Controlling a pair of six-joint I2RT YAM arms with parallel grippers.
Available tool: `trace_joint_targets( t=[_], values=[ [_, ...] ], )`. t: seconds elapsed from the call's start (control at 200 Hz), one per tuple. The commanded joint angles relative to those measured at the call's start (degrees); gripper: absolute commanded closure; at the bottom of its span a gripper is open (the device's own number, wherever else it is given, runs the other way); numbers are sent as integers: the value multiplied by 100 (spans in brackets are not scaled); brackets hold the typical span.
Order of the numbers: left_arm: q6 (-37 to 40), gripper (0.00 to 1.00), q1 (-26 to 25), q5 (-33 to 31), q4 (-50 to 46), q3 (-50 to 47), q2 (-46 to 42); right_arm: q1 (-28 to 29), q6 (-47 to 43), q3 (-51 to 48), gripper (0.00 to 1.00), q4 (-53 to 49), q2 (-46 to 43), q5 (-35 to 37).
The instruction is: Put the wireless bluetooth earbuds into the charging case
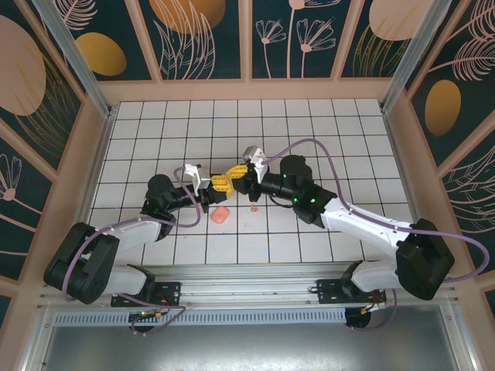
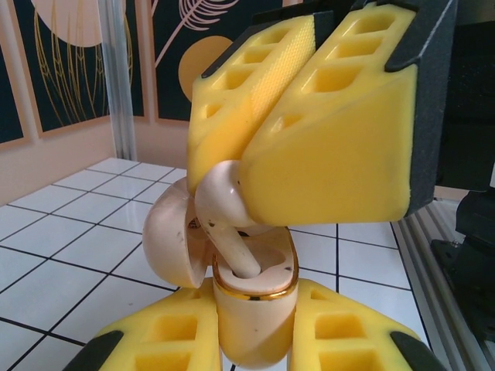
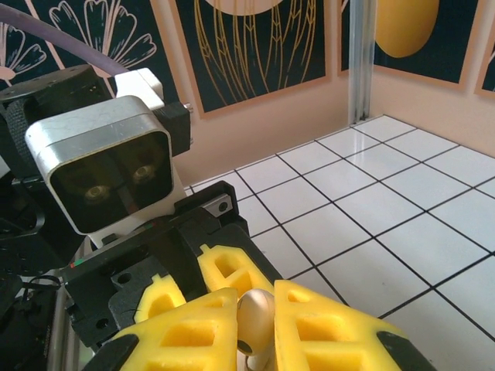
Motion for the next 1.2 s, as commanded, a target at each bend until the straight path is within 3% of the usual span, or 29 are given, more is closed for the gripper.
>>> trace_joint_targets(
  t=[0.0, 1.196],
  values=[
    [-113, 91, -24, 69, 195, 209, -131, 26, -107, -16, 85, 54, 32, -356],
    [-7, 91, -32, 20, 41, 201, -324, 13, -710, -379, 84, -345, -524, -371]
  ],
)
